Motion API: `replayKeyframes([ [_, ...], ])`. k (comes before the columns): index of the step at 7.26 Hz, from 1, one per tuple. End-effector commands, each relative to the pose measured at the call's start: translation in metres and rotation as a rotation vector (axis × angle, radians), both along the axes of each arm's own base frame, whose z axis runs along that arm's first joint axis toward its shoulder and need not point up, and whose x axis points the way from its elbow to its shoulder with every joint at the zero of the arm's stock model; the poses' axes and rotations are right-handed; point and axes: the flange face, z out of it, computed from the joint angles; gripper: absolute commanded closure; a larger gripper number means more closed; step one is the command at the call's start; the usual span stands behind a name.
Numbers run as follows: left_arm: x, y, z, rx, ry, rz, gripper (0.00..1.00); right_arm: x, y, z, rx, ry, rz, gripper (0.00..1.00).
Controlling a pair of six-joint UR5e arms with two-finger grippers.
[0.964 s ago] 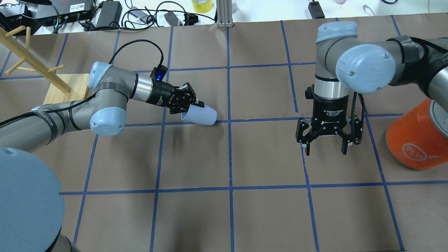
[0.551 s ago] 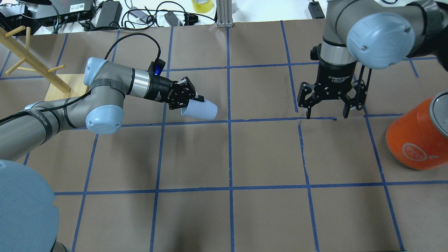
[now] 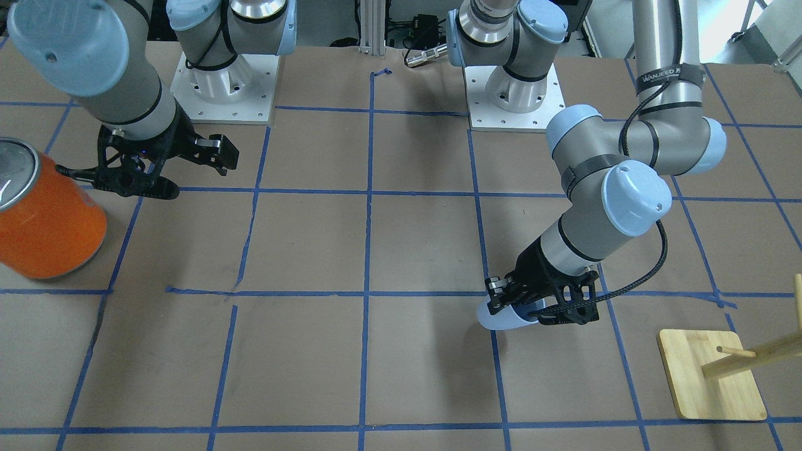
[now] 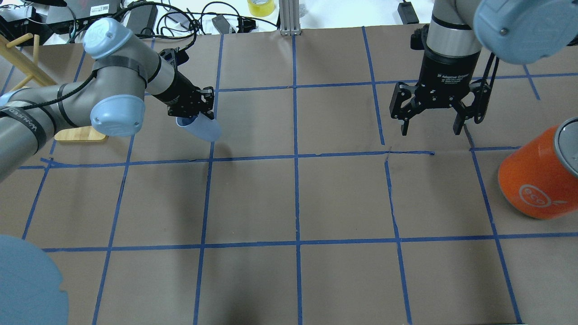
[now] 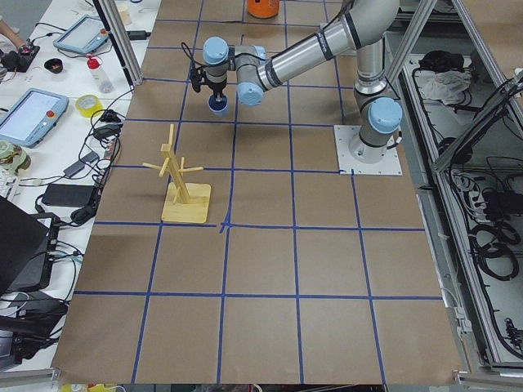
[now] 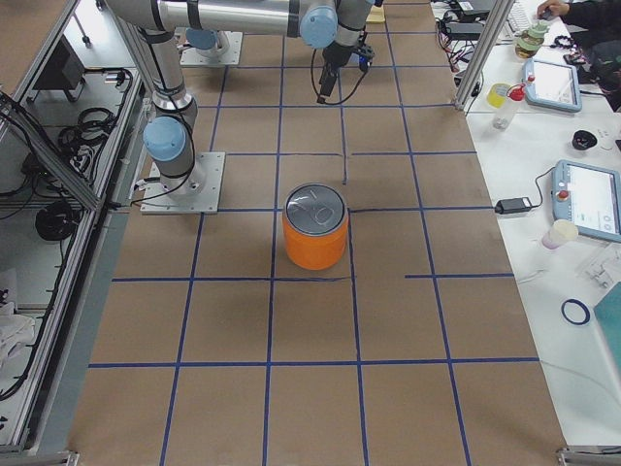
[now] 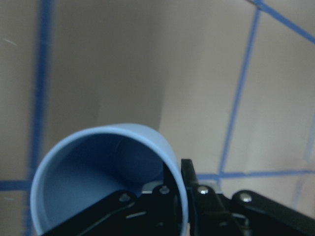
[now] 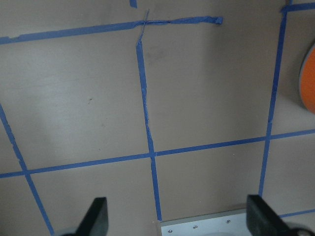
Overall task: Flip cup
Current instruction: 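Rotate the cup upright with the left gripper and lower it near the wooden stand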
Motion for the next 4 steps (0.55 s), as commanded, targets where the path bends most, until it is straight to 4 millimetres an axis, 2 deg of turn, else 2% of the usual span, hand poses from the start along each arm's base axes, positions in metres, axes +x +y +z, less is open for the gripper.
replayKeyframes([
  [1,0.025,-0.009,-0.004,0.015,-0.258,-0.149,1.0,0.0,0.003,0.024,-0.099,0.006,0.016,0.0],
  [2,0.029,-0.016,0.0,-0.002,-0.304,-0.192,1.0,-0.008,0.003,0.023,-0.101,0.078,0.035,0.0],
  [3,0.031,-0.031,0.001,-0.02,-0.31,-0.189,1.0,-0.013,0.004,0.033,-0.127,0.119,0.08,0.0],
  [4,0.032,-0.043,-0.005,-0.032,-0.313,-0.189,1.0,-0.013,0.015,0.045,-0.133,0.099,0.146,0.0],
])
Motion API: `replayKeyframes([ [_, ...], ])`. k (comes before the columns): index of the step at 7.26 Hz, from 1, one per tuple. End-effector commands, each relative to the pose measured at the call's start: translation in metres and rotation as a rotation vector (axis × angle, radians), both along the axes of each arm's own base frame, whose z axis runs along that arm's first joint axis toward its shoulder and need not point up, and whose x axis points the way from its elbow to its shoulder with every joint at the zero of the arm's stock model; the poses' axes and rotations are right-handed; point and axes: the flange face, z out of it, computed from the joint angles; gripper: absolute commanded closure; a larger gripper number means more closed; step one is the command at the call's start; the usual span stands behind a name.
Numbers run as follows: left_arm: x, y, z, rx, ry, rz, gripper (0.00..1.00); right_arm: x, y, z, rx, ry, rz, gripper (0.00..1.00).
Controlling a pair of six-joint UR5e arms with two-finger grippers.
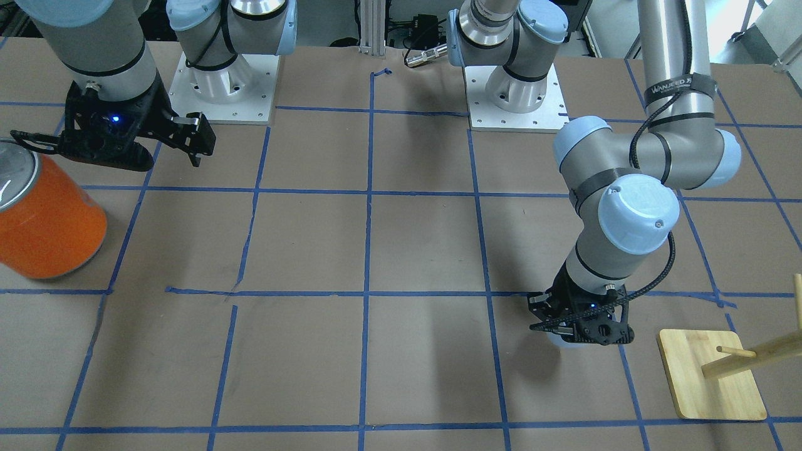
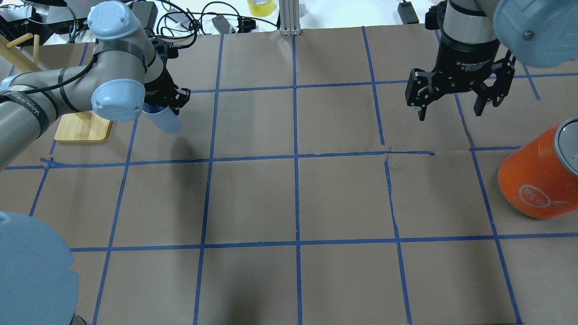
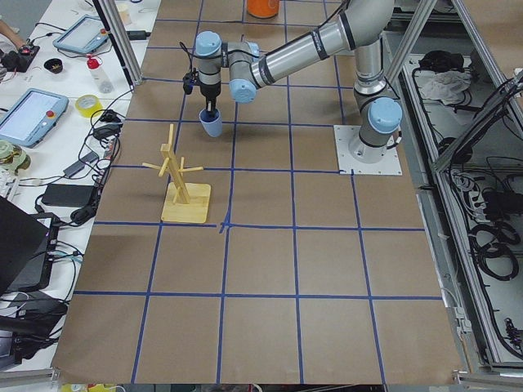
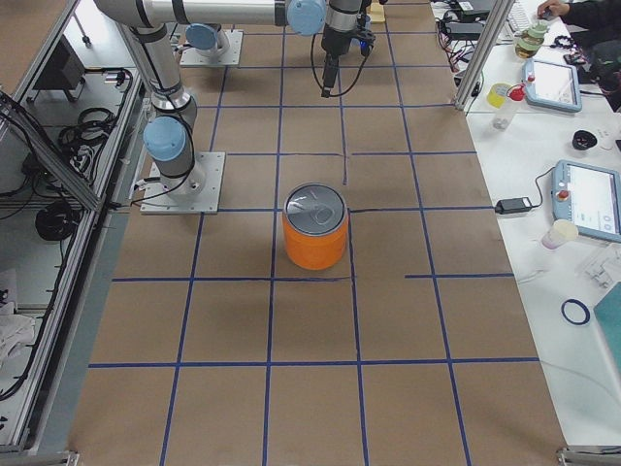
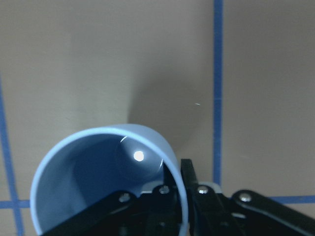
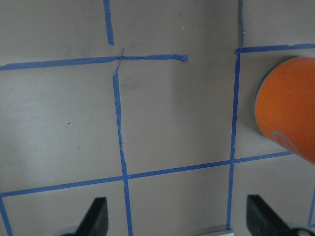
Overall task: Flip cup
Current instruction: 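Rotate the cup upright with the left gripper and lower it near the wooden stand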
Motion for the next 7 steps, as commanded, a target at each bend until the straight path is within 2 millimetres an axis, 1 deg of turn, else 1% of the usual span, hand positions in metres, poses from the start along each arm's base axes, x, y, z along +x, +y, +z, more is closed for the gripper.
replayKeyframes([
  [1,0.004,-0.024,-0.01,-0.043,-0.019,-0.025,1.0,-0.004,0.018,0.021,-0.022,0.02,0.08,0.0],
  [2,0.005,-0.033,-0.012,-0.069,-0.025,-0.049,1.0,-0.003,0.023,0.034,-0.052,0.015,0.079,0.0],
  [3,0.005,-0.041,-0.026,-0.054,-0.023,-0.057,1.0,-0.005,0.038,0.055,-0.095,0.023,0.075,0.0],
  [4,0.005,-0.041,-0.033,-0.04,-0.023,-0.074,1.0,-0.002,0.047,0.066,-0.12,0.008,0.08,0.0],
  [5,0.004,-0.037,-0.038,-0.03,-0.022,-0.069,0.89,0.005,0.05,0.069,-0.137,0.007,0.081,0.0],
  [6,0.004,-0.038,-0.035,-0.032,-0.022,-0.074,0.66,0.022,0.05,0.061,-0.122,0.005,0.13,0.0],
  [7,0.004,-0.038,-0.021,-0.051,-0.02,-0.07,0.19,0.029,0.051,0.058,-0.121,-0.009,0.139,0.0],
])
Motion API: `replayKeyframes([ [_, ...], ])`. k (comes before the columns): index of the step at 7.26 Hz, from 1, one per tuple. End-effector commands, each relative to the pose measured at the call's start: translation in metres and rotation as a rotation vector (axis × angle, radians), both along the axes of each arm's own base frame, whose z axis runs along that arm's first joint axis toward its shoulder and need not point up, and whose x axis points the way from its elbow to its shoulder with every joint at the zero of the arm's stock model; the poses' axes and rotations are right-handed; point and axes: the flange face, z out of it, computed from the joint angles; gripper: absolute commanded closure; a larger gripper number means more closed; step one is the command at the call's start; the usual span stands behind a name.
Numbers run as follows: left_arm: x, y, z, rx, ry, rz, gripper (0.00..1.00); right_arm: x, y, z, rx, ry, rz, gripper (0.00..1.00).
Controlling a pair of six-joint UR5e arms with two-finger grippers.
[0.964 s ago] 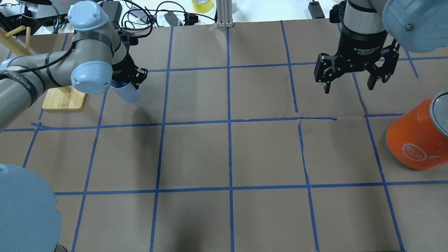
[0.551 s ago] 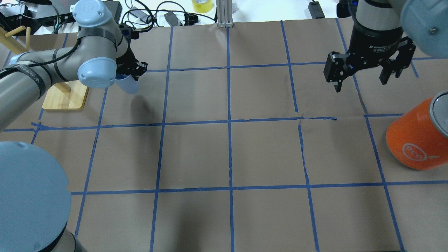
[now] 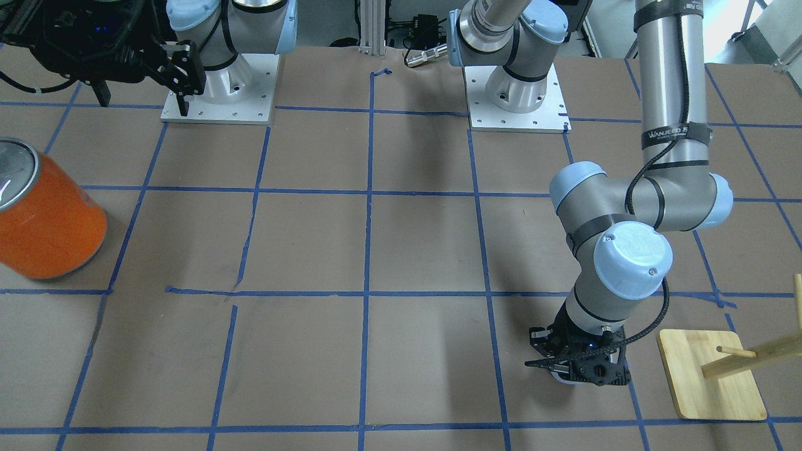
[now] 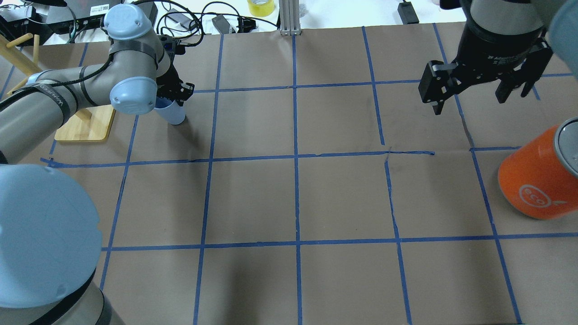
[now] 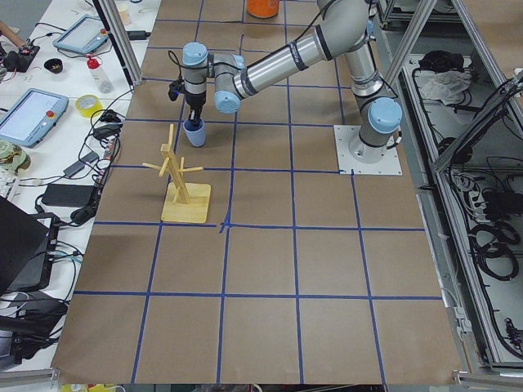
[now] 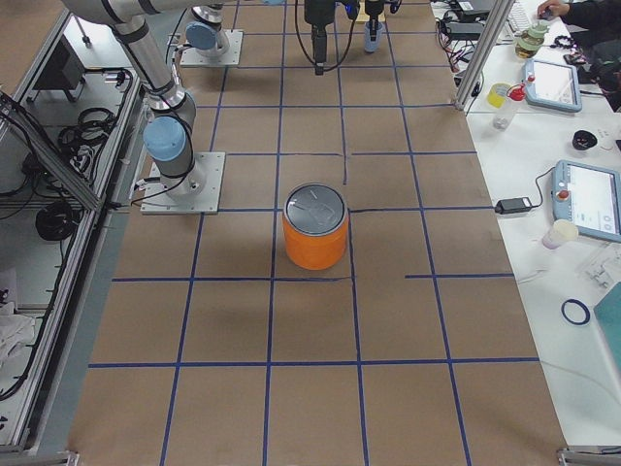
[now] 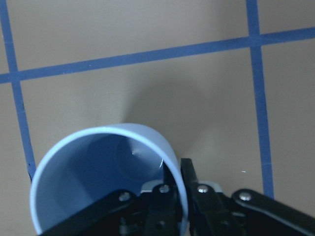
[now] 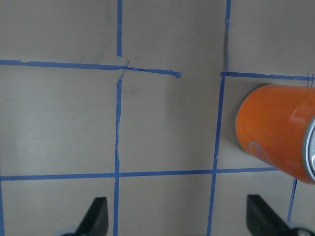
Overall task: Flip cup
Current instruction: 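Rotate the cup upright with the left gripper and lower it near the wooden stand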
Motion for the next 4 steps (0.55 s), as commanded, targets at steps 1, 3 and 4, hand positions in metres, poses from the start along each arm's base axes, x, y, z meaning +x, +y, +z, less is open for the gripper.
replayKeyframes([
  [1,-0.001,0.008,0.015,0.002,0.001,0.0,0.16,0.018,-0.007,-0.009,-0.03,-0.078,0.016,0.0],
  [3,-0.017,0.032,0.072,0.048,0.002,-0.012,0.08,0.015,-0.034,-0.028,-0.036,-0.112,0.013,0.0],
  [4,-0.022,0.06,0.118,0.081,0.002,-0.015,0.08,0.005,-0.037,-0.027,-0.036,-0.13,-0.01,0.0],
])
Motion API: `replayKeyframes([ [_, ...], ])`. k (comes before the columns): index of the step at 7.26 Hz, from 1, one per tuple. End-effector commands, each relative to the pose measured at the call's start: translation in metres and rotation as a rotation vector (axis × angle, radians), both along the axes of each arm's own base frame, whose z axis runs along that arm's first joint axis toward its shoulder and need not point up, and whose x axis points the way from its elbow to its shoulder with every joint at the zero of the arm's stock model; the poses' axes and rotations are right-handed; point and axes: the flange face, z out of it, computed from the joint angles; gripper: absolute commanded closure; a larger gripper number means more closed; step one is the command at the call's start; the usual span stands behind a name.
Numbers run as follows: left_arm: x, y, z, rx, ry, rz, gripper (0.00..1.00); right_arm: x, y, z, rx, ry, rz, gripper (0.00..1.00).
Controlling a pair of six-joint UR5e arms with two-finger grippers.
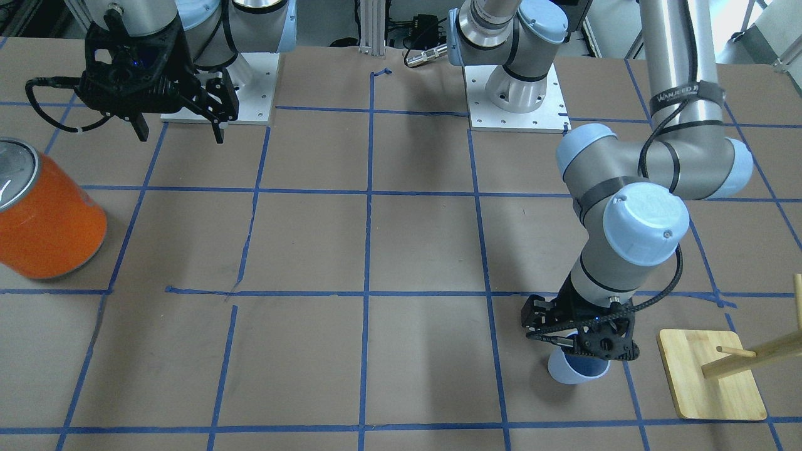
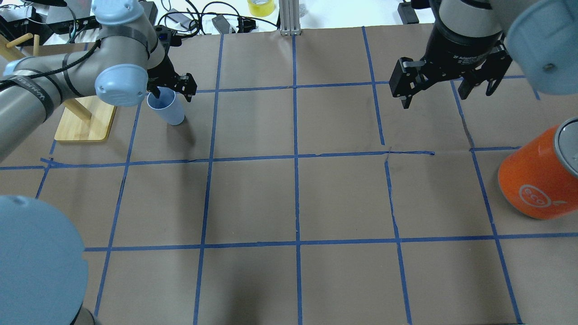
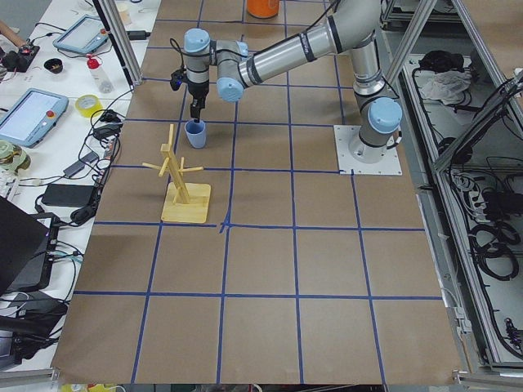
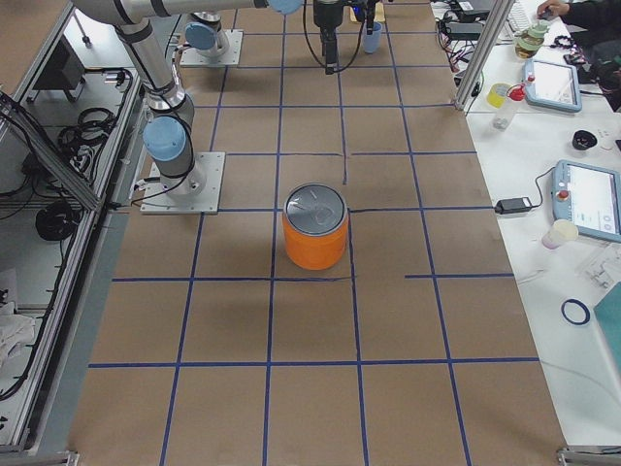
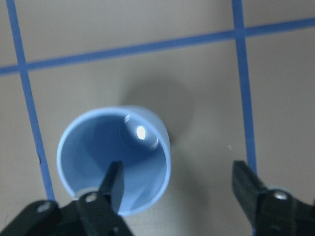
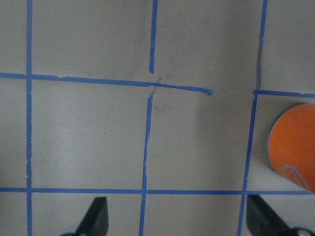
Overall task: Flip cup
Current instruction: 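Open the left gripper and raise it off the upright cup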
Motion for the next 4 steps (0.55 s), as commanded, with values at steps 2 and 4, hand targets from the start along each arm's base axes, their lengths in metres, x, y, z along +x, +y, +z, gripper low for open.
replayKeyframes([
  [2,-0.033,0.099,0.142,0.019,0.007,0.028,0.07,-0.058,-0.022,0.007,-0.027,-0.201,-0.145,0.0],
  [4,-0.049,0.154,0.187,0.03,0.005,0.005,0.04,-0.065,-0.009,0.017,-0.037,-0.076,-0.147,0.0],
])
